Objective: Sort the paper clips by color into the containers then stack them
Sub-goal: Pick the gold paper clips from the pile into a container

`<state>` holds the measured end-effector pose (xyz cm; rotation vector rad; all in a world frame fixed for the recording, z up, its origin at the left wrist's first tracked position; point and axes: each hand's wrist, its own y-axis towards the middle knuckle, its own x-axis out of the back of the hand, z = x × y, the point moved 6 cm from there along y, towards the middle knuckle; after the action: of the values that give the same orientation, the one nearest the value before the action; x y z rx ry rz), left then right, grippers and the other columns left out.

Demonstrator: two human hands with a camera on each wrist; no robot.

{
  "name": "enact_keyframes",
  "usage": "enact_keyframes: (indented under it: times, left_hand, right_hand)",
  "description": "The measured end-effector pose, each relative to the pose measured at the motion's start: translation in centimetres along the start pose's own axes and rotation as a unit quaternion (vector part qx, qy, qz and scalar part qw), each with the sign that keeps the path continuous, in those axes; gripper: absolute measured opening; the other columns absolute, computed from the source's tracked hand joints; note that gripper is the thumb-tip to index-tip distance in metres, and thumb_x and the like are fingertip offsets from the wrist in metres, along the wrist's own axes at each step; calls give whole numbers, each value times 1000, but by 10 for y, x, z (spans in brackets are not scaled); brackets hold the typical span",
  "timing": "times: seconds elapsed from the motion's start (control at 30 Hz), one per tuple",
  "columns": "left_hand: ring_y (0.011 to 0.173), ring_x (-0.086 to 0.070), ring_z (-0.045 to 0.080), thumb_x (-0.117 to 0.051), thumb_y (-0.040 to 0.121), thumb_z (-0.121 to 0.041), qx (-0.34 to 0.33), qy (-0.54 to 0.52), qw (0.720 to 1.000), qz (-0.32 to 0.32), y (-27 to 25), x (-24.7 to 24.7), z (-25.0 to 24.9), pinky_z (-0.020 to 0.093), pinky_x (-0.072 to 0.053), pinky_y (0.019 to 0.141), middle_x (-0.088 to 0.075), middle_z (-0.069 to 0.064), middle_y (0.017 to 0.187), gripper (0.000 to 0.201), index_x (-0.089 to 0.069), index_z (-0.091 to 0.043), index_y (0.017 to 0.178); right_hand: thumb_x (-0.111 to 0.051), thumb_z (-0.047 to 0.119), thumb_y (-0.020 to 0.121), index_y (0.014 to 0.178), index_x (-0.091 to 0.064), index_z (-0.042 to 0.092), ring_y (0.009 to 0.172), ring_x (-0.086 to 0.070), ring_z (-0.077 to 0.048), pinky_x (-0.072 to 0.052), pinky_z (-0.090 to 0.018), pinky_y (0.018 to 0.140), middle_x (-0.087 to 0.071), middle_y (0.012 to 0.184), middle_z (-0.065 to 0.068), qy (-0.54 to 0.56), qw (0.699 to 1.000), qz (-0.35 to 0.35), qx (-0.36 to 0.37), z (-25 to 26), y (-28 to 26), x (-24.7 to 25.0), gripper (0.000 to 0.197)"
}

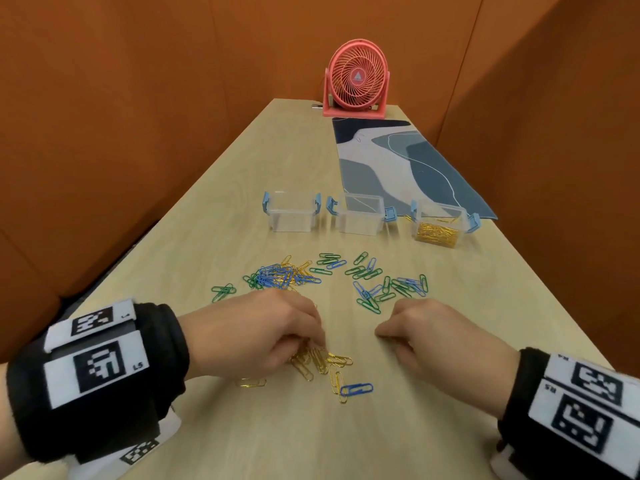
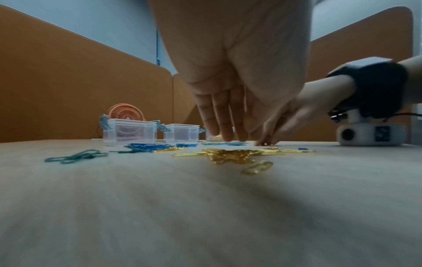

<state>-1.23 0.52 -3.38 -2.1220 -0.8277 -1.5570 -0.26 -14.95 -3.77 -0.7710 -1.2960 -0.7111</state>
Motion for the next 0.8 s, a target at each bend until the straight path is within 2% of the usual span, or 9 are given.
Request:
enact_keyframes:
  times: [0.07,0.17,0.3,0.4,0.5,0.57,0.63,0.7,0.8]
  left_hand:
    - [95,-53,3,-47,86,-14,-45,-4,999,-1,-2,-1,-13,8,-38,84,-64,-11,105,33,-68,-27,107]
    - [97,-51,9,-40,80,-14,-118,19,992,32,0,-10,-35,24,-44,83,-65,-10,106,41,-68,-26,108]
    - [103,-47,9,-30,73,-18,-114,88,988,56,19,-19,-40,25,-37,75,-64,-13,110,54,-65,-28,113]
    - [111,-45,13,-35,81,-13,-54,160,985,44,46,-18,-30,31,-39,83,-56,-13,124,51,-54,-29,126]
    - [122,-38,13,-42,85,-9,34,158,986,47,61,-13,-12,31,-34,95,-44,-12,138,56,-41,-30,137]
    - [122,-42,15,-41,83,-5,95,109,989,-2,53,-2,1,33,-38,99,-47,-8,134,58,-43,-29,136]
    - [118,-48,17,-39,83,-4,163,66,983,-52,36,7,19,36,-43,97,-51,-6,126,54,-49,-27,131]
    - [113,-52,16,-39,85,-4,193,75,978,-39,18,7,31,32,-45,95,-53,-5,120,47,-55,-24,125]
    - [104,-55,11,-33,79,-10,162,38,986,4,-2,2,29,28,-45,91,-57,-11,111,47,-65,-26,110]
  right_hand:
    - [-44,11,86,95,-67,9,93,-56,-21,-42,-27,79,-58,93,-5,-14,999,-15,-30,-11,4,5,25]
    - [-47,8,85,98,-69,14,97,-60,-18,-43,-22,82,-66,100,-2,1,998,-23,-65,-20,4,8,27]
    - [-49,7,83,87,-69,20,94,-63,-18,-46,-22,79,-69,97,0,25,995,-18,-98,-23,-3,5,24]
    - [-49,10,83,75,-57,24,87,-62,-20,-44,-21,70,-66,91,-2,39,990,-23,-134,-26,-10,5,18]
    - [-49,13,85,79,-59,23,87,-63,-21,-46,-23,71,-66,92,-3,47,987,-14,-153,-22,-18,5,15]
    - [-50,15,84,84,-65,24,87,-64,-18,-46,-21,75,-67,90,1,62,989,-5,-132,-13,-21,4,18]
    - [-50,16,83,89,-70,22,77,-59,-7,-43,-13,72,-62,79,9,88,992,1,-87,1,-23,2,21]
    - [-52,17,84,92,-71,22,65,-49,0,-35,-4,65,-52,70,14,107,993,11,-39,16,-20,1,21]
    - [-54,17,86,97,-71,21,73,-52,-3,-34,-5,65,-58,80,11,127,991,33,21,38,-8,0,21]
